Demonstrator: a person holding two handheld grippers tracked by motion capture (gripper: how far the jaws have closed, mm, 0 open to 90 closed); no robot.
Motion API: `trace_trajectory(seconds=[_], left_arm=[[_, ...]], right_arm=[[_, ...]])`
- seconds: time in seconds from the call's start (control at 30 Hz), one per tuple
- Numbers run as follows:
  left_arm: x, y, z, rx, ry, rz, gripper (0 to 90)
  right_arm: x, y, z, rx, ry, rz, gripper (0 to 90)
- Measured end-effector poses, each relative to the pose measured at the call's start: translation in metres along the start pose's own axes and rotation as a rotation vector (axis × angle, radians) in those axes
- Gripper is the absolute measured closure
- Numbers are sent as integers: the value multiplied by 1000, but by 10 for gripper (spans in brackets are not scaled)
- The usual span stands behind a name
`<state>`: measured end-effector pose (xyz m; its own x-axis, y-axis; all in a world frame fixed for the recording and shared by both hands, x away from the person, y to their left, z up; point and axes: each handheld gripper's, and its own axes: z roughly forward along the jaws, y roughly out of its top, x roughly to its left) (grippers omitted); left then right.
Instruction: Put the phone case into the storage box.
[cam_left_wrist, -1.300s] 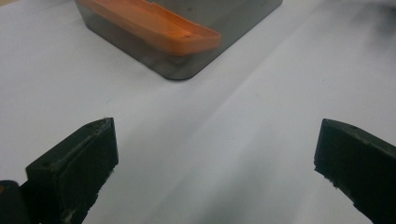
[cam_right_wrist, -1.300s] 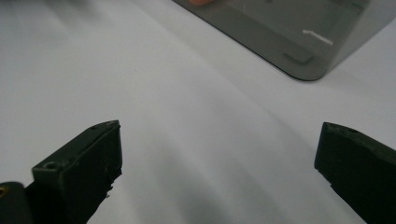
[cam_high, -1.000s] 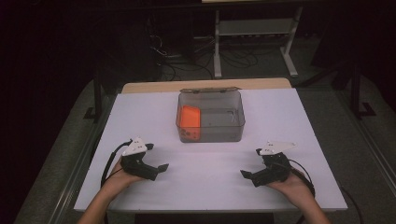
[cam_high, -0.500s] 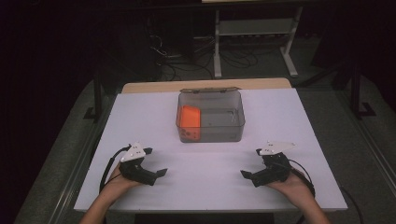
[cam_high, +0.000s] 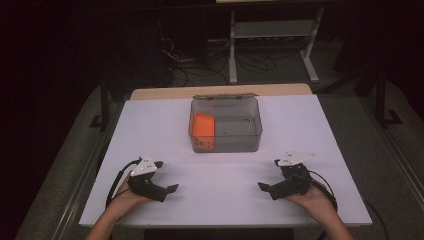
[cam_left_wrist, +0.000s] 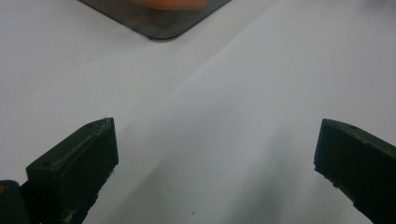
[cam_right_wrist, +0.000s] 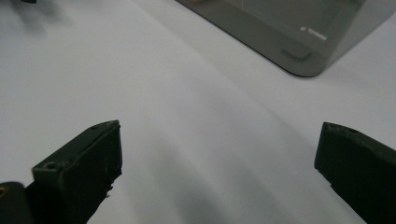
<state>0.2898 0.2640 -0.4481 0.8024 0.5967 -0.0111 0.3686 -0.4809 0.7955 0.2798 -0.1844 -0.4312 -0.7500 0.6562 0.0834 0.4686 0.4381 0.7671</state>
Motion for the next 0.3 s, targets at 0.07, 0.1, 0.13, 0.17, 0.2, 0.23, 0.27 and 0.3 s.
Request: trace_trajectory(seconds=[0.07,0.1,0.13,0.17,0.2,0.23,0.27,0.3], left_arm=[[0,0,0,3,-1,3,0],[0,0,1,4,-1,3,0],[0,0,1,5,-2,4,0],[0,0,1,5,-2,4,0],[0,0,1,6,-2,5,0],[0,0,1,7,-2,6,0],[0,0,1,6,-2,4,0],[0,0,1,6,-2,5,0]], right_arm=[[0,0,0,2,-1,0,4],[0,0,0,1,-1,0,4],[0,0,0,2,-1,0,4],[-1,0,0,2,-1,0,4],[-1,0,0,2,-1,1,4],[-1,0,0,2,-2,1,4],[-1,-1,0,2,-2,2,4],[-1,-1,0,2,-2,2,4]])
